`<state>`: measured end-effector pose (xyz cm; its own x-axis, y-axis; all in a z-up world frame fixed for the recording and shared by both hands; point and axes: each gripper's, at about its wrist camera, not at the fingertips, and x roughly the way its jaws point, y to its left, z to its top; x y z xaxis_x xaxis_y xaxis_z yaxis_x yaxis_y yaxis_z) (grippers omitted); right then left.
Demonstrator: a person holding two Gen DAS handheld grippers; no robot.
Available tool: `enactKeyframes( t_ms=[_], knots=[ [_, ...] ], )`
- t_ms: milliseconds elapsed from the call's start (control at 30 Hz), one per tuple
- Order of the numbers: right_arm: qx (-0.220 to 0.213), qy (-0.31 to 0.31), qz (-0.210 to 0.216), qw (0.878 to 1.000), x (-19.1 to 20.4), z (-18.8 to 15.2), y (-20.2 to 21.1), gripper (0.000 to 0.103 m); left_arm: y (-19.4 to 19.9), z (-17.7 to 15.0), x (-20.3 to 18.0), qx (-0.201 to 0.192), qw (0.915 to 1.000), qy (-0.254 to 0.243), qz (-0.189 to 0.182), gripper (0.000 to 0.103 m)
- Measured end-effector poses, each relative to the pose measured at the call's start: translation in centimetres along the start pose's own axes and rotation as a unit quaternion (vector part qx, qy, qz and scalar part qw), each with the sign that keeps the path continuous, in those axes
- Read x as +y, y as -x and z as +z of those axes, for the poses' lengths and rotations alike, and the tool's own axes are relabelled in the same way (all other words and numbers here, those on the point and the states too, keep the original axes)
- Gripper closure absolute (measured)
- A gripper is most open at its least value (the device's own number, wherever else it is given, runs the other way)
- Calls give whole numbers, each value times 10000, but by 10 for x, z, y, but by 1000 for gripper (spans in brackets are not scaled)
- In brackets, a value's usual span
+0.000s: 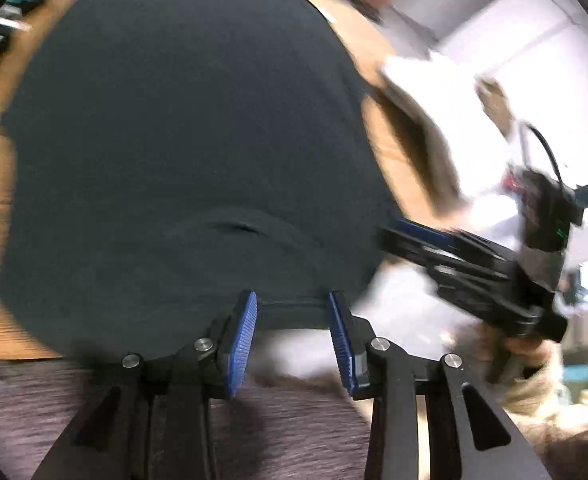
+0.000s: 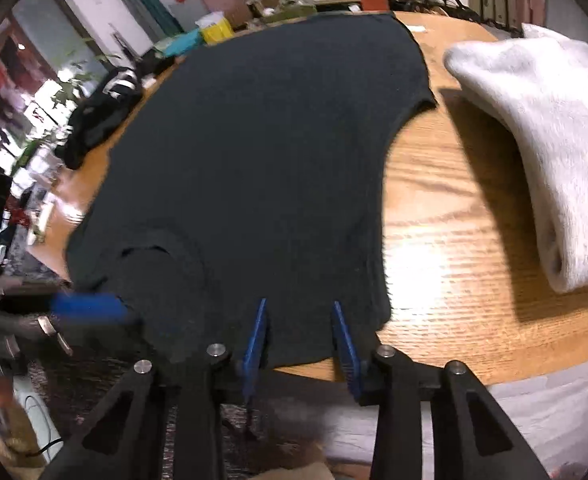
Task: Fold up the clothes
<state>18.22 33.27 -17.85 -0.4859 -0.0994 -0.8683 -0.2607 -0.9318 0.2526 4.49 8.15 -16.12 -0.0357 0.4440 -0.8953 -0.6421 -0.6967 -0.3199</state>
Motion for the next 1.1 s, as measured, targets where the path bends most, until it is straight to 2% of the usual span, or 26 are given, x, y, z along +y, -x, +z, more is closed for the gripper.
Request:
enactKeyframes(
  t_ms=[33, 67, 133, 233, 333, 433, 500, 567, 700, 800, 933, 1000, 1033, 1100],
  knots=[
    [-3, 115, 6, 9999, 5, 2, 0, 63, 6, -2, 14, -92, 9994, 138, 301, 66],
    [12, 163, 4, 9999, 8, 3, -1, 63, 9, -4, 29, -108, 9980, 300, 543, 75],
    [113, 175, -5, 9998, 13, 6, -11, 63, 12, -9, 56, -124, 9935, 578, 969, 82],
    [244, 230, -84, 9994, 19, 5, -22, 63, -1, -20, 70, 59, 9907, 512, 1259, 84],
    [322, 317, -203, 9988, 25, 2, -28, 64, -29, -30, 67, 379, 9894, 341, 1357, 84],
    [433, 363, -251, 9981, 30, 7, -28, 62, -20, -27, 59, 322, 9893, 96, 1422, 84],
    [382, 355, -83, 9986, 33, 12, -25, 61, -12, -24, 52, 177, 9914, -21, 1300, 84],
    [359, 424, -38, 9984, 37, 13, -23, 60, -13, -25, 51, 279, 9929, -115, 1153, 84],
    [461, 455, -22, 9979, 26, -6, -20, 60, -28, -33, 51, 539, 9911, -229, 1198, 84],
    [466, 464, -41, 9978, 15, -18, -11, 58, -20, -36, 54, 447, 9928, -182, 1092, 84],
    [603, 160, 307, 9976, 14, -24, -6, 58, 3, -39, 82, 129, 9975, 627, 299, 83],
    [684, -70, 468, 9965, 7, -30, -5, 56, 14, -41, 99, -45, 9941, 1082, -104, 77],
    [731, -221, 566, 9955, 2, -34, -4, 56, 18, -42, 108, -104, 9911, 1317, -164, 71],
    [755, -491, 719, 9933, 0, -38, -7, 56, 23, -45, 131, -171, 9835, 1794, -142, 68]
  ],
)
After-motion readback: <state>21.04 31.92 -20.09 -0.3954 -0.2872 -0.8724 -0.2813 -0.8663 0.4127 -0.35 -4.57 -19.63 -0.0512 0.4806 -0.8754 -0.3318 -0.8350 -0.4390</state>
